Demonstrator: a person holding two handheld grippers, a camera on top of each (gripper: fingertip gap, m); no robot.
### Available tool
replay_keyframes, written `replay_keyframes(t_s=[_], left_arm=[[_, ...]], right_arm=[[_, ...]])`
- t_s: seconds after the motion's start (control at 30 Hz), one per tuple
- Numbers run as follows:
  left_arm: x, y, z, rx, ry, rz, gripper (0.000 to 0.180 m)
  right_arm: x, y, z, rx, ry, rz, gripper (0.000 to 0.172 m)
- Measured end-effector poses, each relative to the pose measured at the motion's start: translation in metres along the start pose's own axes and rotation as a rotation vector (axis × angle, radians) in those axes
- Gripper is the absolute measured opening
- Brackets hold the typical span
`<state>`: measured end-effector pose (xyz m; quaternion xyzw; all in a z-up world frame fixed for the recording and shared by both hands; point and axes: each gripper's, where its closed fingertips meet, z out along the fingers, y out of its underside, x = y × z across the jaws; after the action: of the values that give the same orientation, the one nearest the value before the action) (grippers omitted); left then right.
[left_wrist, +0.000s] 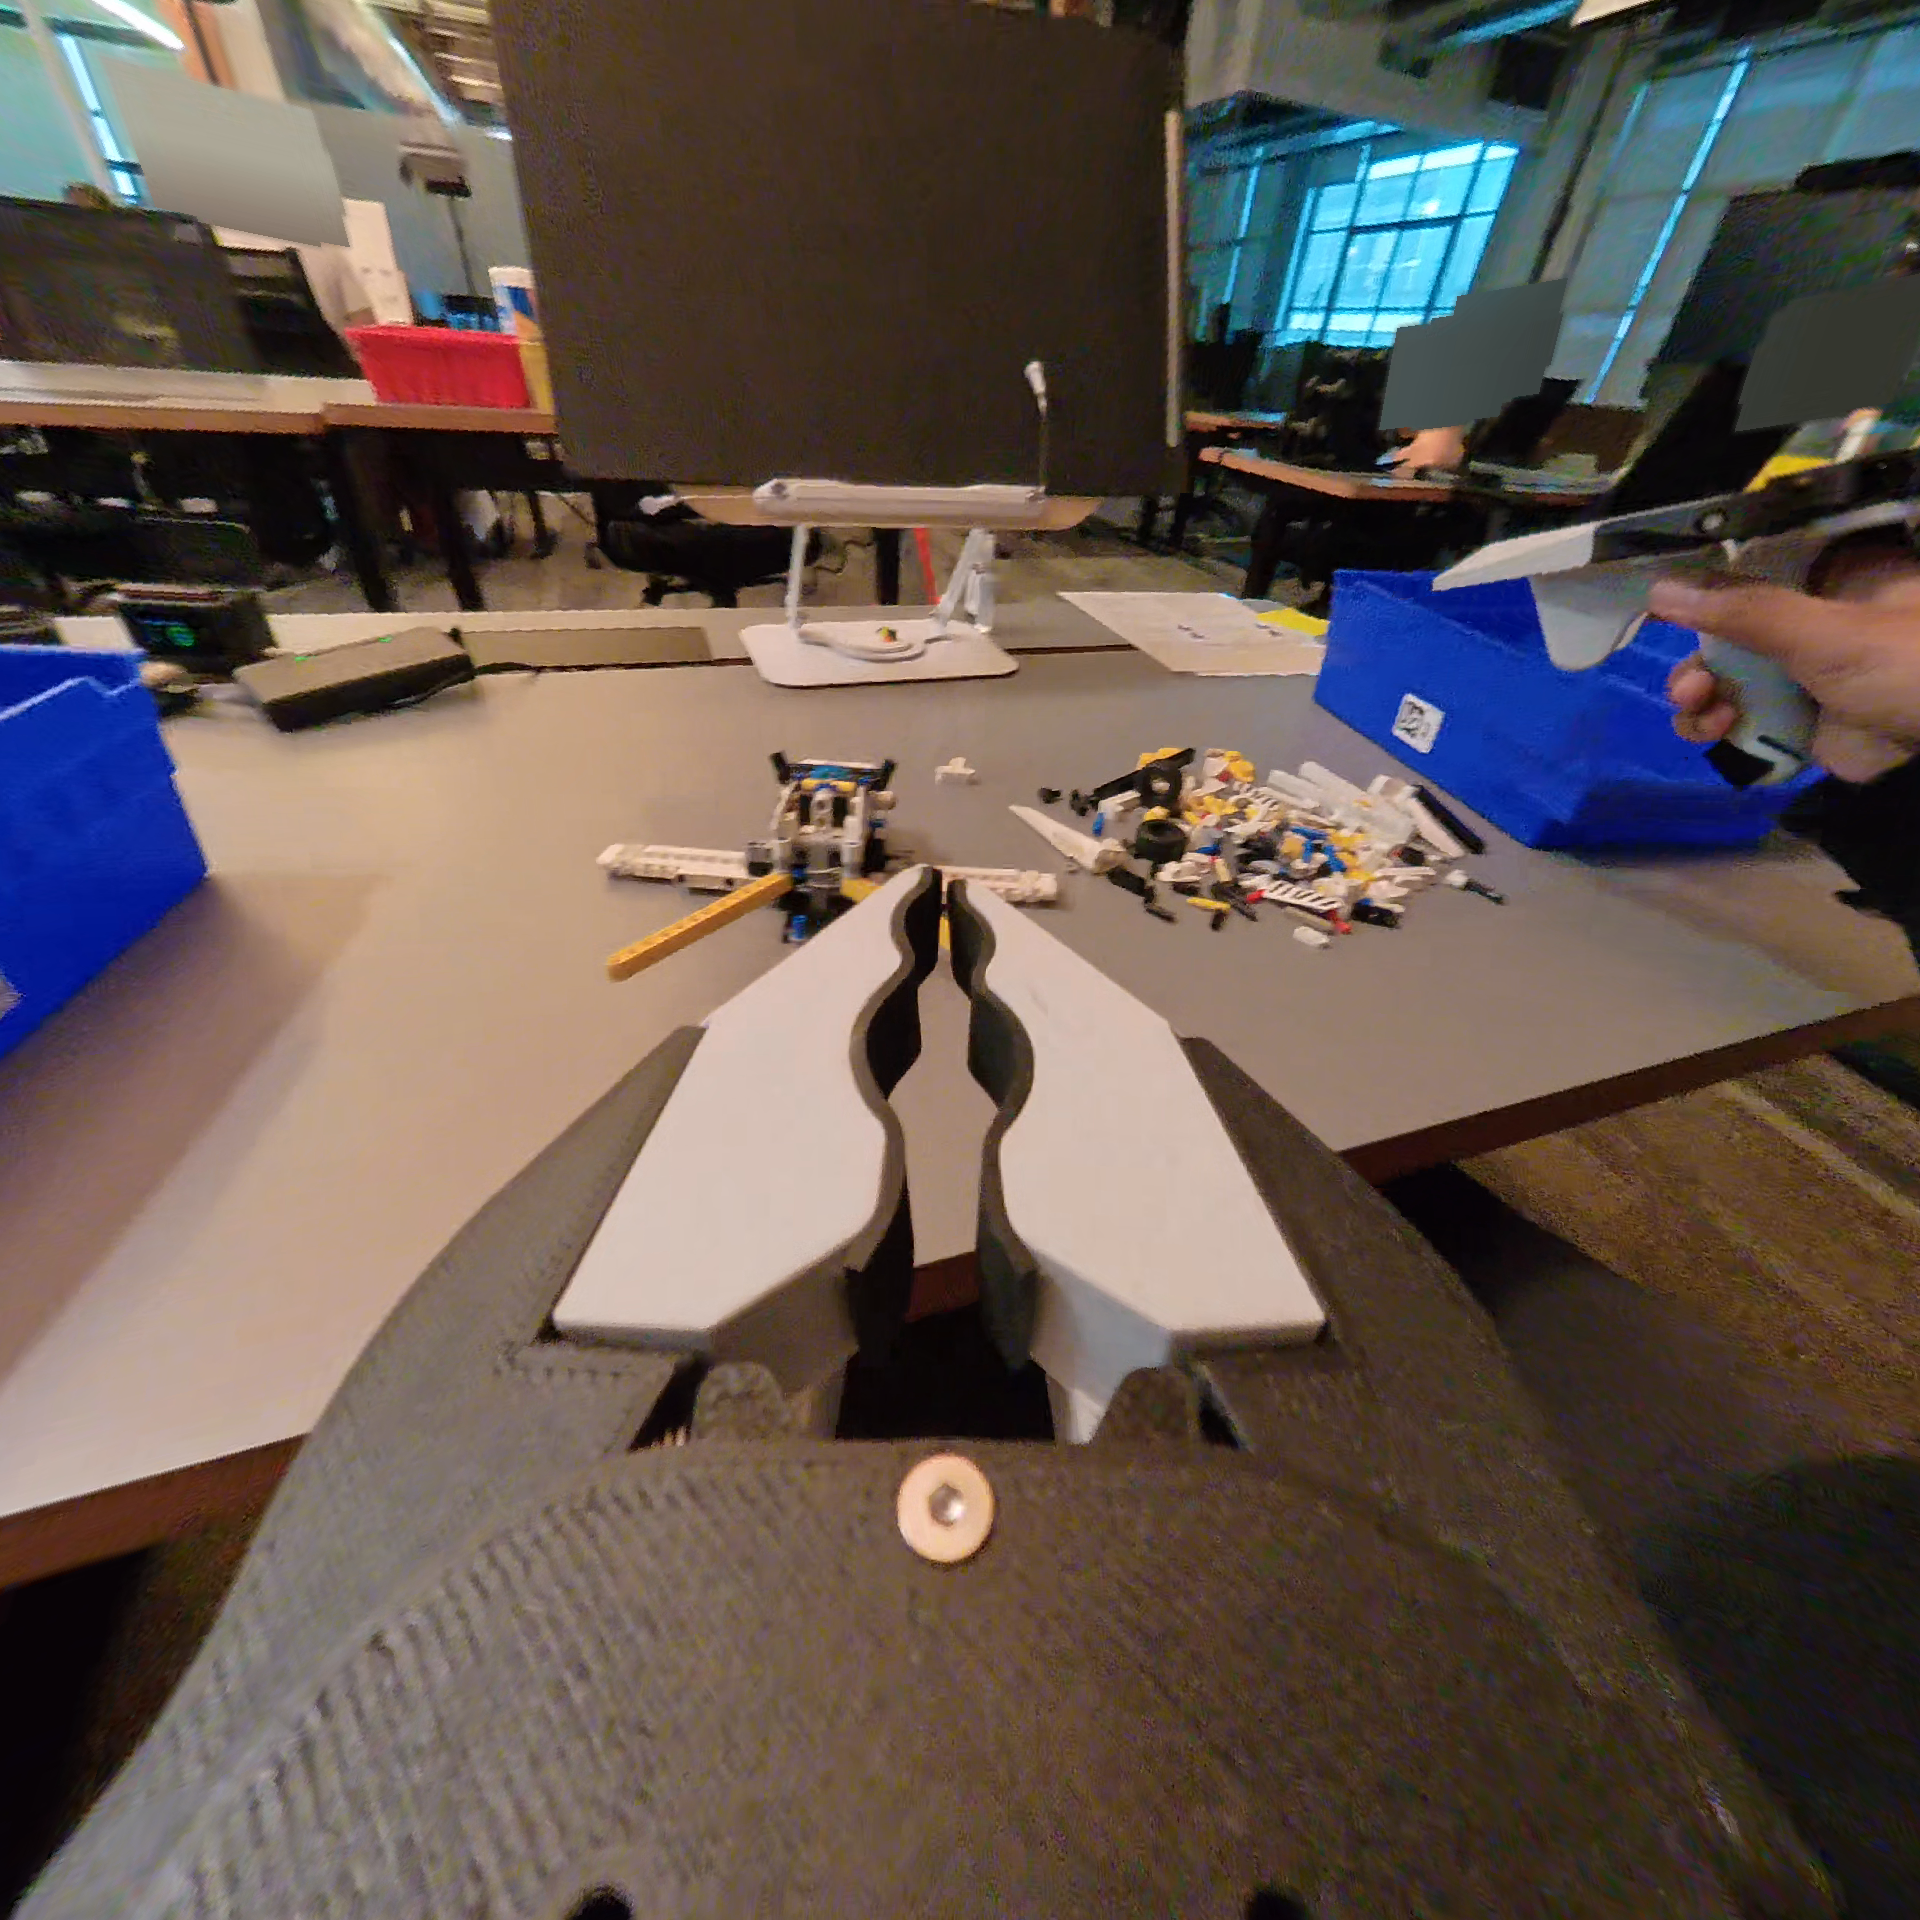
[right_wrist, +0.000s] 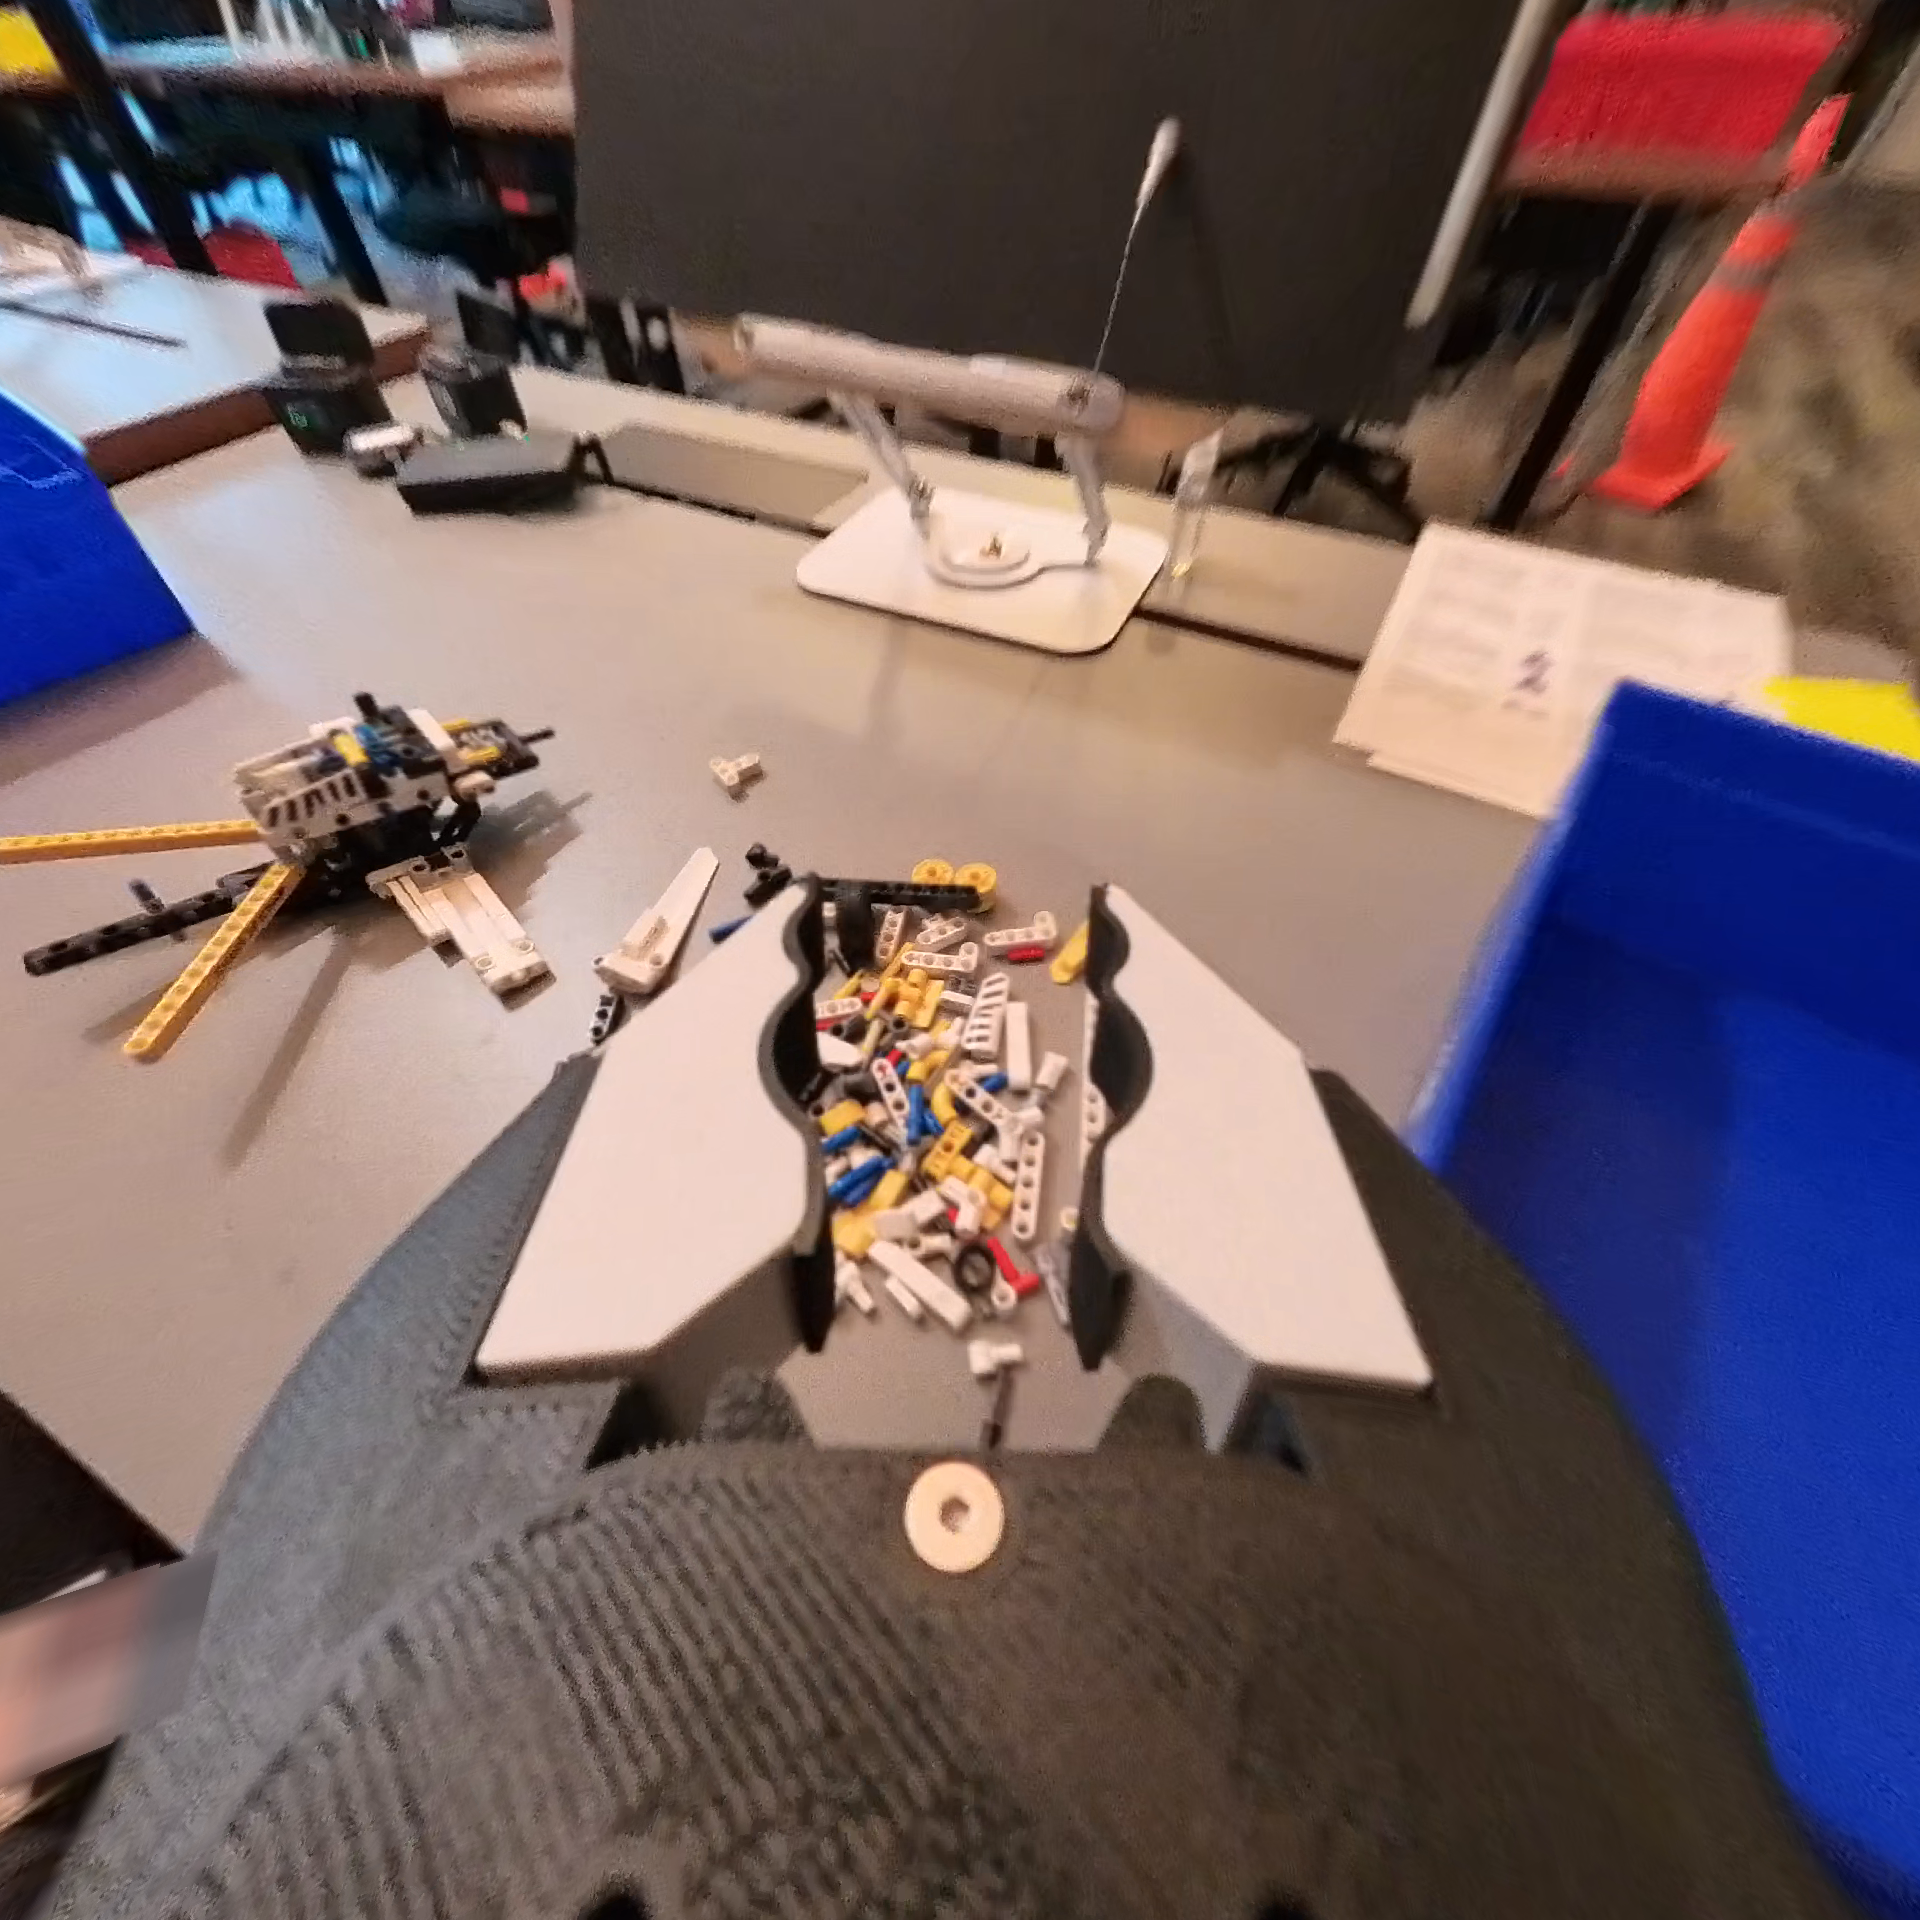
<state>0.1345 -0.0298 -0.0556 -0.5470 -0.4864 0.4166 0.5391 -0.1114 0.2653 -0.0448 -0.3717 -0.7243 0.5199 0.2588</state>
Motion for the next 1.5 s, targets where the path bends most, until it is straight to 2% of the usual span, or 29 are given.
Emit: replay_keyframes(t_s=[0.17,0.27,0.3,0.33,0.37,0.43,0.53,0.67,0.77,0.87,0.97,1.07,1.17,1.23,1.37,1.5], left_arm=[[0.028,0.01,-0.01,0.036,0.039,-0.12,0.003],[0.04,0.017,-0.018,0.054,0.016,-0.204,0.01],[0.046,0.019,-0.021,0.052,0.013,-0.209,0.008],[0.051,0.024,-0.023,0.026,0.012,-0.209,0.0],[0.054,0.034,-0.024,-0.045,-0.002,-0.218,0.0],[0.063,0.048,-0.022,-0.168,0.031,-0.229,0.0],[0.054,0.05,-0.016,-0.181,0.008,-0.226,0.0],[0.033,0.066,0.011,-0.236,-0.007,-0.185,0.0],[0.011,0.074,0.038,-0.241,0.013,-0.229,0.0],[-0.015,0.068,0.061,-0.208,0.07,-0.271,0.0],[-0.047,0.059,0.077,-0.183,0.113,-0.227,0.002],[-0.073,0.071,0.095,-0.27,0.133,-0.182,0.01],[-0.064,0.09,0.108,-0.397,0.254,-0.266,0.028],[-0.056,0.104,0.116,-0.454,0.279,-0.27,0.033],[-0.057,0.128,0.124,-0.586,0.205,-0.16,0.031],[-0.06,0.131,0.125,-0.607,0.157,-0.109,0.023]], right_arm=[[0.005,-0.008,-0.084,0.176,0.011,-0.06,0.048],[-0.017,-0.005,-0.12,0.227,-0.079,-0.117,0.046],[-0.027,-0.002,-0.128,0.249,-0.101,-0.157,0.039],[-0.031,0.002,-0.134,0.28,-0.072,-0.199,0.017],[-0.035,0.005,-0.138,0.313,-0.028,-0.255,0.0],[-0.052,0.014,-0.137,0.352,-0.007,-0.333,0.0],[-0.085,0.036,-0.106,0.29,-0.122,-0.288,0.0],[-0.123,0.056,-0.049,0.177,-0.262,-0.243,0.0],[-0.145,0.053,-0.008,0.128,-0.341,-0.23,0.0],[-0.169,0.044,0.028,0.097,-0.433,-0.209,0.006],[-0.198,0.045,0.062,0.043,-0.533,-0.156,0.009],[-0.219,0.057,0.098,-0.033,-0.552,-0.162,0.016],[-0.251,0.054,0.114,-0.049,-0.631,-0.145,0.03],[-0.279,0.054,0.116,-0.053,-0.723,-0.111,0.032],[-0.313,0.067,0.127,-0.126,-0.776,-0.149,0.039],[-0.328,0.08,0.145,-0.19,-0.746,-0.257,0.033]])
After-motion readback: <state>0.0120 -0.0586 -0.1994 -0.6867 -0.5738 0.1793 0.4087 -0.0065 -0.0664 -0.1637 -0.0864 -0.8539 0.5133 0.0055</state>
